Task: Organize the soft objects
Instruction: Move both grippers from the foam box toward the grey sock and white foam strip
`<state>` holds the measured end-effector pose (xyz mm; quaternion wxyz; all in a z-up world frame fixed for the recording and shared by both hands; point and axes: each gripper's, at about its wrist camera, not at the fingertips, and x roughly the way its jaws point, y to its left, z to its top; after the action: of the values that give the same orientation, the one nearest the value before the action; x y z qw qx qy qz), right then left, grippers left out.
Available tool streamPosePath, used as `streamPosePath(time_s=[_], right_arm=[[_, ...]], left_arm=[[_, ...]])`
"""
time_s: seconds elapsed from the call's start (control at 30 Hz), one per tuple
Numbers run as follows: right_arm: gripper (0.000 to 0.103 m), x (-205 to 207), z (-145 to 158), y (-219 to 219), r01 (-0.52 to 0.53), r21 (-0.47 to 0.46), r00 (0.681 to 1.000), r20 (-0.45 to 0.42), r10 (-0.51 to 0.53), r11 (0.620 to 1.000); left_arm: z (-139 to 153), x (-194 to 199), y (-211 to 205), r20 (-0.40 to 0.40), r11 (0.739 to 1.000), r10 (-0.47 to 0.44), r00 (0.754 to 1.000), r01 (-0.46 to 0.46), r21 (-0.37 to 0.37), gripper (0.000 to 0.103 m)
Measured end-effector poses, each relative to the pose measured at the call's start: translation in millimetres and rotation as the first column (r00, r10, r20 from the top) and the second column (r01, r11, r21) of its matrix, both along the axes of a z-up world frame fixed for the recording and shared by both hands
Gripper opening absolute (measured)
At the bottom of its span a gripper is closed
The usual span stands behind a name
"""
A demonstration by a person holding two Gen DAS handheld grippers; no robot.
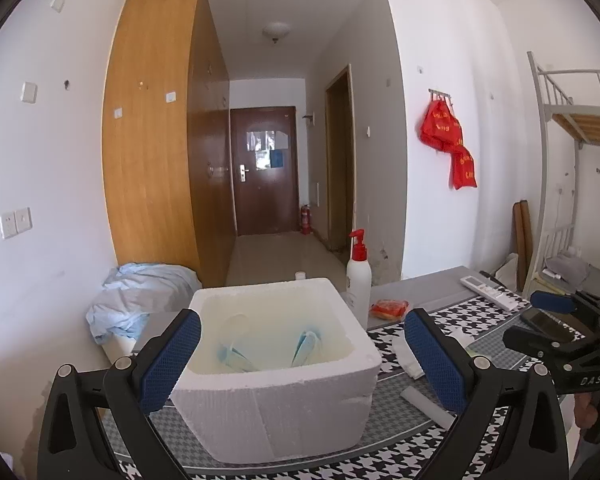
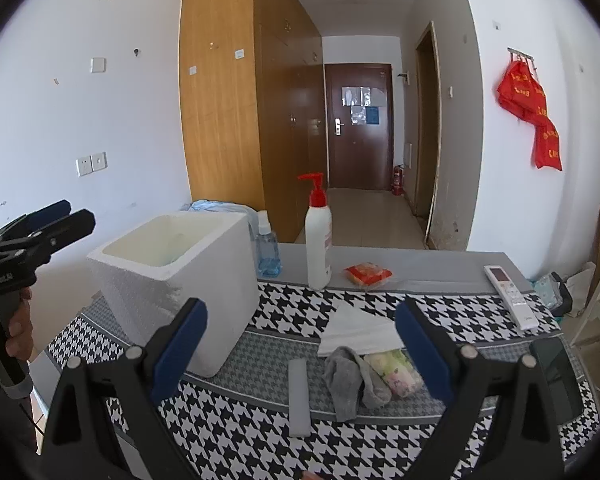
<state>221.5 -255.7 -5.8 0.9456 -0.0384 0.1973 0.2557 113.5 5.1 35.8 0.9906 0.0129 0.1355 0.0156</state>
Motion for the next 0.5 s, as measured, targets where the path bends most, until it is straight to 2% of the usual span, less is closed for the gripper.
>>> streamPosePath(time_s=[0.37,0.5], right_arm=[[0.097,-8.3,-5.8,-3.9,0.017,-0.012,1.0,0.008,-0.017,1.0],[0.097,-9.6,-8.5,-3.3,0.015,-0.01,1.0,0.001,-0.015,1.0]], left_arm=[[-17.1,-9.1,-3.7,-0.013,1.0,-0.015,1.0,0.015,-0.023,0.102],[-23.8,-11.9,-4.9,-0.009,1.0,0.008,1.0,-0.008,-0.022,0.102]])
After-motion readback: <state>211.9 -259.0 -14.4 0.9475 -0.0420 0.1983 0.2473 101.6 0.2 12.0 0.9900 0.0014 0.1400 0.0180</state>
